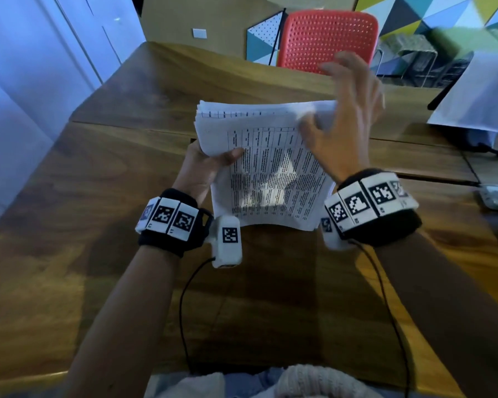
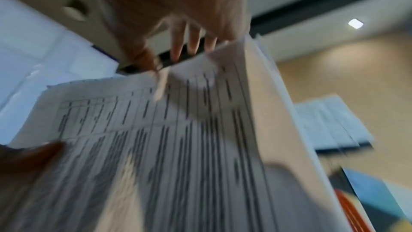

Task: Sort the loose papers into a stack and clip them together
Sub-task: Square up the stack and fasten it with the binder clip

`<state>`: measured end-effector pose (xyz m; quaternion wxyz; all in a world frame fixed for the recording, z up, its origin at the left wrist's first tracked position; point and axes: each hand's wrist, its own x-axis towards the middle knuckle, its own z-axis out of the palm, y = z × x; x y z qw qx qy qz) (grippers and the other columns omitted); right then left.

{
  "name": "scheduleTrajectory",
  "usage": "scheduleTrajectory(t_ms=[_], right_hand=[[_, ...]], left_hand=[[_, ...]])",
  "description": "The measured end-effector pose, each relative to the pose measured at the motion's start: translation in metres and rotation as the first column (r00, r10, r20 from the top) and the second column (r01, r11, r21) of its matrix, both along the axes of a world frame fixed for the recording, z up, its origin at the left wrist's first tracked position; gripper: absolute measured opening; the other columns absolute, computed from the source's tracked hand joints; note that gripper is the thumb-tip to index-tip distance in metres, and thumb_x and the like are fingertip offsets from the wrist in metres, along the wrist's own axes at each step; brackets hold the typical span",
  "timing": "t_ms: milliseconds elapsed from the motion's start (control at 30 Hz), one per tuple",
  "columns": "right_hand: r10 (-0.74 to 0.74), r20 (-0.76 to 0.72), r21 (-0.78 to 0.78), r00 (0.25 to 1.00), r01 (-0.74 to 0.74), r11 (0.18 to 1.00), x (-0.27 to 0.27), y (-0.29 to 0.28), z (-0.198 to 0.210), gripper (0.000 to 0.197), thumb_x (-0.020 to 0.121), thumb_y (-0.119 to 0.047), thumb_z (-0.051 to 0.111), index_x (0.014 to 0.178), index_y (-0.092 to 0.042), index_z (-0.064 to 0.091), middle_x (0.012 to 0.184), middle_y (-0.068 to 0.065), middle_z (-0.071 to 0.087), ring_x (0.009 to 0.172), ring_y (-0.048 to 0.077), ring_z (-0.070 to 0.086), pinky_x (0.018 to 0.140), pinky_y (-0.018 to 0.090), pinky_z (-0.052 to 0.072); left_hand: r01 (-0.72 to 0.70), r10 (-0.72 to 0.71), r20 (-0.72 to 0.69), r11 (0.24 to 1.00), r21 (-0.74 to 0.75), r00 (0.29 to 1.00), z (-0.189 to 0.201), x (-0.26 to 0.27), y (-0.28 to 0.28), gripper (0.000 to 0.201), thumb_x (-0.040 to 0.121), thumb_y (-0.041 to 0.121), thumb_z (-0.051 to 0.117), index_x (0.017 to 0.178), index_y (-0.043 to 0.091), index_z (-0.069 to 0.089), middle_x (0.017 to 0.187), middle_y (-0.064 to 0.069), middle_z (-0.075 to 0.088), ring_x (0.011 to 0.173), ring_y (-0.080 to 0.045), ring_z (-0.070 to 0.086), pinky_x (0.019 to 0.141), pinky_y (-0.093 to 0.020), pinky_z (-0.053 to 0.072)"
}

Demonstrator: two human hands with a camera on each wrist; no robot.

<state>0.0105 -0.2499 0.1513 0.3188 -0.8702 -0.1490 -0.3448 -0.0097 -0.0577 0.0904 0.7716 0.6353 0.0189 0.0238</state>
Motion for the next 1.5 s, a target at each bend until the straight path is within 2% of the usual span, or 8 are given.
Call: scheduleTrajectory(t_ms=[67,167,433,600,700,867,967,1500], right_hand=[[0.066,-0.204,-0.439,0.977,-0.151,0.886,0.010,0.004,0.017,0.063,0.076,-0.040,0.066,0.132,-0.016,0.045,0.136,0.006,0.048,0.131,0.022,0.037,0.112,0.055,0.007],[0.104,-0.419,-0.602,0.902,-0.361,0.712,0.015,0.014,0.038,0.053,0.082,-0.049,0.060,0.127,-0.023,0.051,0.104,0.000,0.062,0.105,0.022,0.056,0.102,0.037,0.030],[0.210,-0.409,-0.425,0.888,-0.389,0.817,0.014,0.012,0.030,0.021,0.086,-0.033,0.061,0.101,-0.019,0.068,0.073,-0.011,0.051,0.078,0.015,0.048,0.083,0.035,0.043],[0.327,-0.402,-0.001,0.855,-0.357,0.934,0.026,-0.025,0.033,0.037,0.081,-0.030,0.068,0.110,-0.007,0.066,0.104,0.002,0.069,0.088,0.012,0.065,0.080,0.022,0.050],[0.386,-0.394,0.298,0.834,-0.282,0.912,0.028,-0.046,0.023,0.028,0.082,-0.023,0.068,0.106,-0.009,0.066,0.078,-0.027,0.067,0.068,-0.015,0.059,0.065,0.003,0.044],[0.426,-0.297,0.605,0.855,-0.177,0.776,0.024,-0.062,-0.012,0.013,0.081,-0.019,0.069,0.092,-0.013,0.067,0.069,-0.022,0.070,0.071,0.001,0.065,0.071,0.021,0.052],[0.467,-0.266,0.664,0.843,-0.190,0.723,0.017,-0.070,-0.028,0.006,0.082,-0.018,0.067,0.088,-0.016,0.066,0.074,-0.016,0.072,0.076,0.006,0.065,0.073,0.024,0.053],[0.104,-0.455,0.504,0.884,0.159,0.849,0.007,-0.056,-0.067,0.048,0.072,-0.005,0.074,0.109,-0.010,0.043,0.087,-0.005,0.054,0.077,0.009,0.053,0.078,0.027,0.047]], left_hand=[[-0.005,0.005,0.026,1.000,-0.021,1.000,-0.002,-0.001,-0.002,0.037,0.068,0.006,0.071,0.104,0.007,0.062,0.111,-0.017,0.064,0.109,-0.032,0.060,0.092,-0.047,0.051],[-0.010,0.012,0.048,0.999,-0.043,0.999,-0.005,-0.002,-0.003,0.044,0.067,0.012,0.074,0.108,0.005,0.061,0.118,-0.024,0.061,0.111,-0.036,0.059,0.091,-0.049,0.052],[-0.014,0.018,-0.110,0.999,0.040,0.994,-0.066,-0.011,-0.006,0.032,0.079,0.018,0.068,0.106,0.007,0.055,0.095,-0.001,0.063,0.088,-0.019,0.064,0.071,-0.019,0.057],[-0.153,0.142,-0.251,0.988,-0.021,0.957,-0.100,-0.020,0.014,0.062,0.070,0.045,0.075,0.113,0.006,0.053,0.104,-0.009,0.066,0.095,-0.019,0.069,0.071,-0.030,0.058],[-0.251,0.171,-0.354,0.948,-0.195,0.919,-0.096,-0.013,0.020,0.047,0.084,0.040,0.062,0.111,0.003,0.049,0.092,-0.008,0.064,0.083,-0.019,0.065,0.068,-0.031,0.054],[-0.264,0.214,-0.333,0.958,-0.111,0.918,-0.073,-0.005,0.008,0.036,0.094,0.021,0.053,0.119,-0.001,0.038,0.099,-0.009,0.059,0.081,-0.016,0.061,0.070,-0.031,0.052],[-0.149,0.107,-0.233,0.974,-0.172,0.967,-0.066,-0.010,0.010,0.045,0.095,0.002,0.047,0.137,-0.003,0.033,0.115,-0.014,0.063,0.096,-0.022,0.065,0.091,-0.054,0.050],[-0.209,0.219,-0.087,0.971,0.115,0.972,-0.080,0.003,0.004,0.038,0.088,-0.016,0.041,0.115,0.009,0.050,0.101,0.005,0.063,0.098,-0.010,0.060,0.074,-0.021,0.052]])
